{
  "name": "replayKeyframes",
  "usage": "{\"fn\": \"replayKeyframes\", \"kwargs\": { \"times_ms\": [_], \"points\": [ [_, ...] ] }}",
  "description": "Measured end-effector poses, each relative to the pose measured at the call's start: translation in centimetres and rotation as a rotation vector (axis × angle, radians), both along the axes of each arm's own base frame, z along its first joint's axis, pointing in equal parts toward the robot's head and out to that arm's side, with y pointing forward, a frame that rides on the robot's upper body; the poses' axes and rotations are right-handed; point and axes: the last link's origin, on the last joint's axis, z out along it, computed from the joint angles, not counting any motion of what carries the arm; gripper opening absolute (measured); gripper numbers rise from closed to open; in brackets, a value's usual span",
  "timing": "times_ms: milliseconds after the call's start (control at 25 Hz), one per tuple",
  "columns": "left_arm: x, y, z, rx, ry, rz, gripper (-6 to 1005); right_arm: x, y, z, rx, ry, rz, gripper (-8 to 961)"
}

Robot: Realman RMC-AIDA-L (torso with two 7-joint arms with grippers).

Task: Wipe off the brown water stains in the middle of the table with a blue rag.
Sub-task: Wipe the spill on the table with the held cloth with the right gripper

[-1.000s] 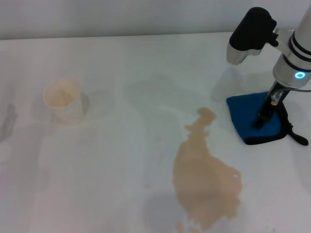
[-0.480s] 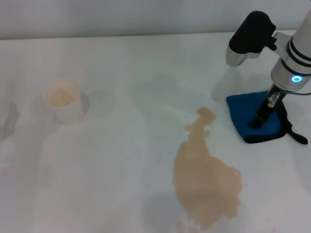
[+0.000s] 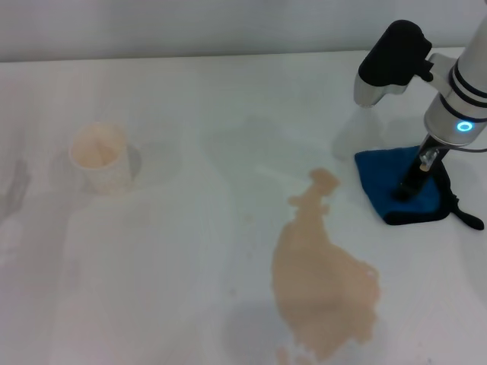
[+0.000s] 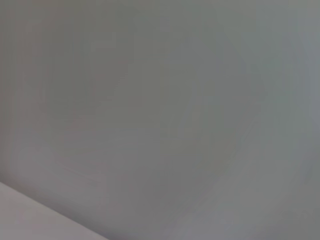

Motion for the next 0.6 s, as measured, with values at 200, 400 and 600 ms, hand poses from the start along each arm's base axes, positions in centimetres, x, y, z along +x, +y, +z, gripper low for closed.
{"fn": "replayKeyframes", "kwargs": {
  "times_ms": [200,400,600],
  "points": [
    [0.02,0.07,0.07,0.001,0.001,-0.002,865,0.08,-0.18,-0.01,-0.005,0.003,-0.013,246],
    [0.08,0.19,0.13,0.002,0.002,-0.005,865,-0.01,-0.18,0.08,-0.003,0.009,-0.018,130],
    [0.09,0.21,0.15,0.003,0.002,-0.005,865,-0.42,-0.14,0.21,-0.003,0.028,-0.014,99]
  ]
}}
